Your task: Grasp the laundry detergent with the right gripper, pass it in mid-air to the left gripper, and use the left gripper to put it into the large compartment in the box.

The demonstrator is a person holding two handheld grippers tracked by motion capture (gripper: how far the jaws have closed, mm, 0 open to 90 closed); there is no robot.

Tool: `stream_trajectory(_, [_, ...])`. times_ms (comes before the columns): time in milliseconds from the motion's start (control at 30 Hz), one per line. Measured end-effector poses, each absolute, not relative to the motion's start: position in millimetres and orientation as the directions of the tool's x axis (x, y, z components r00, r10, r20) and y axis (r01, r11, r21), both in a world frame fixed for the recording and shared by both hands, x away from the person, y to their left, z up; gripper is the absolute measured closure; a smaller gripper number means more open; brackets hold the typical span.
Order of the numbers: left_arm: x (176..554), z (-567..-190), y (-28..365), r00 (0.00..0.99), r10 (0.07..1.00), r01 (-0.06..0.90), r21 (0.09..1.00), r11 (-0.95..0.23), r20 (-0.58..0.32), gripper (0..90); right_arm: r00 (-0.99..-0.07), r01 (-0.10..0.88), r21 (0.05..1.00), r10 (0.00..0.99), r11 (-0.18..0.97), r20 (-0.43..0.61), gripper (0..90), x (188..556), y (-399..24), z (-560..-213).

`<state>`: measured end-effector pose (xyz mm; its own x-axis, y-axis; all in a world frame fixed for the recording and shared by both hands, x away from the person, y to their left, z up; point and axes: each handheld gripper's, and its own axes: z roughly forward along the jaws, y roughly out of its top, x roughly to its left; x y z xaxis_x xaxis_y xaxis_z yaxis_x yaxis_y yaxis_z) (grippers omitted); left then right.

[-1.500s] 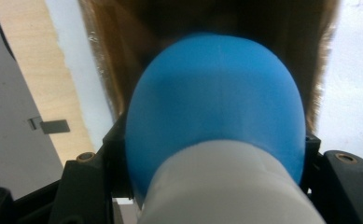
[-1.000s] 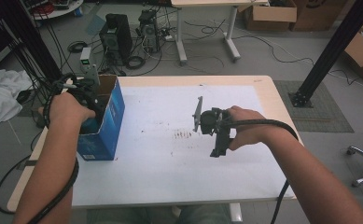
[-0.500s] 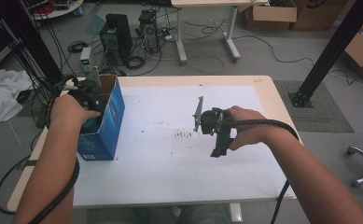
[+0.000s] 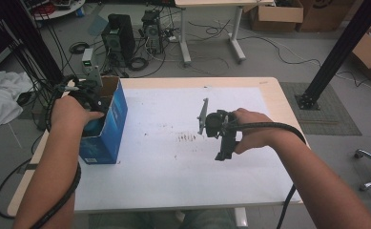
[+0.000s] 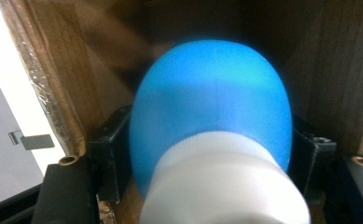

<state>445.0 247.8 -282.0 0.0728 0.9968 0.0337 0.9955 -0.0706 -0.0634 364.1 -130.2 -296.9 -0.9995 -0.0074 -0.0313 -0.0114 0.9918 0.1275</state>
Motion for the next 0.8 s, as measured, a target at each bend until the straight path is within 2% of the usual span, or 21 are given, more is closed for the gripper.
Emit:
stream_trajectory(200, [444, -273, 248, 0.068, 0.998, 0.997, -0.045, -0.067, 0.018, 29.7, -1.0, -0.011, 0.126, -0.007, 0.992, -0.03, 0.0, 364, -130, -297])
stream_trajectory(400, [442, -258, 248, 0.081, 0.995, 0.996, -0.037, -0.079, 0.05, 27.9, -0.999, -0.011, 0.125, -0.007, 0.992, -0.032, 0.0, 364, -130, -296])
stream_trajectory(500, [441, -253, 248, 0.089, 0.995, 0.996, -0.03, -0.088, 0.049, 24.7, -0.999, -0.017, 0.135, -0.012, 0.991, -0.035, 0.0, 364, -129, -296])
stream_trajectory(800, [438, -237, 250, 0.092, 0.994, 0.996, -0.005, -0.092, 0.056, 22.2, -0.999, -0.015, 0.127, -0.011, 0.992, -0.035, 0.0, 363, -128, -295])
